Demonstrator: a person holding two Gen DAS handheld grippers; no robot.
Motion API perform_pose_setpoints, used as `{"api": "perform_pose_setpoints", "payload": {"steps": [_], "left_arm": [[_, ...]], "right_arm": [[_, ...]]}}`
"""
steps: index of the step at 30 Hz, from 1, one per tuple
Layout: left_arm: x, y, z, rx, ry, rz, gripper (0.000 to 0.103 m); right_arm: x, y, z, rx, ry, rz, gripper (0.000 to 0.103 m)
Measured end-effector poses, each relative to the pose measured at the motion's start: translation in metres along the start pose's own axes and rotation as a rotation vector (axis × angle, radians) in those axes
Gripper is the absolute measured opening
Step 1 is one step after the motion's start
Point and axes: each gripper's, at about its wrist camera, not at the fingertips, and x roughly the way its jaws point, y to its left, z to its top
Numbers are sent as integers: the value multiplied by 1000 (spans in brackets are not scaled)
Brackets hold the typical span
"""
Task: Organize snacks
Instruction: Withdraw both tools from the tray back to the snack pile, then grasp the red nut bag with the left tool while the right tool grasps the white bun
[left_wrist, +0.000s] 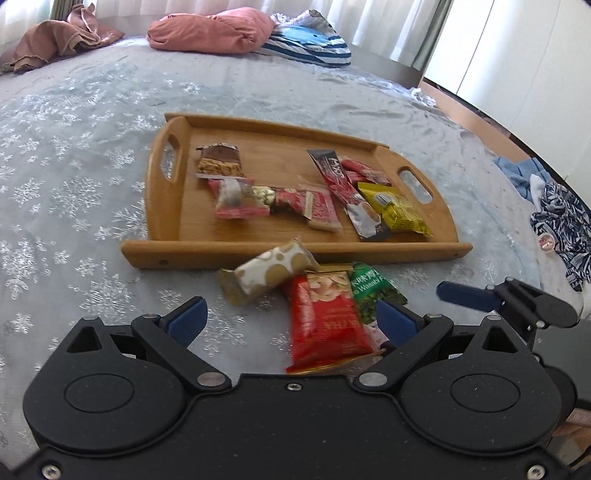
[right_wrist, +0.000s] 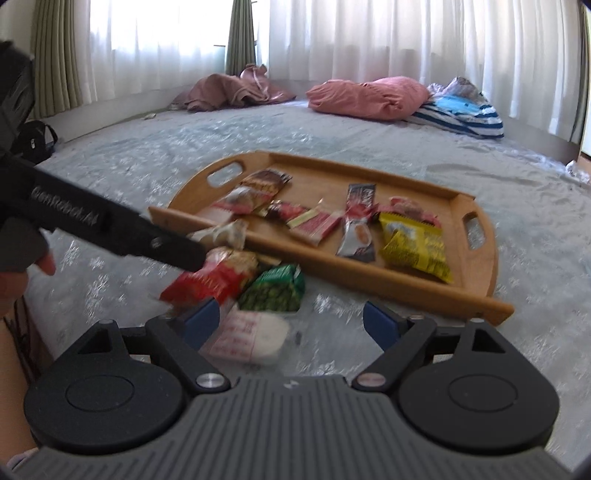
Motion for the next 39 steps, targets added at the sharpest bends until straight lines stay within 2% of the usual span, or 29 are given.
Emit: {"api": "perform_pose_setpoints", "payload": {"steps": [3, 6, 9, 10, 11, 18, 21, 26, 28, 39], "left_arm": [[6, -4, -1, -4, 15, -15, 92], [14, -8, -2, -14, 42, -36, 80], [21, -13, -3, -19, 64, -51, 62], [24, -14, -3, -21, 71, -54, 52], [26, -15, -3, -22, 78, -54, 46], [28, -16, -3, -37, 75, -39, 43], [25, -17, -2, -28, 74, -40, 43], [18, -19, -1, -14, 64, -42, 43], [15, -19, -1, -12, 59, -40, 43], [4, -23, -2, 20, 65, -49, 43]], "right_arm": [[3, 4, -5, 1, 12, 11, 93], [4, 9, -9, -7, 21, 26, 93], [4, 14, -13, -21, 25, 37, 93], [5, 16, -14, -26, 26, 36, 93], [5, 17, -15, -30, 27, 38, 93], [8, 18, -16, -8, 27, 47, 91], [9, 16, -16, 23, 33, 57, 85], [9, 15, -15, 42, 30, 47, 65], [9, 14, -15, 51, 30, 44, 61], [-10, 12, -18, 63, -8, 17, 48]]}}
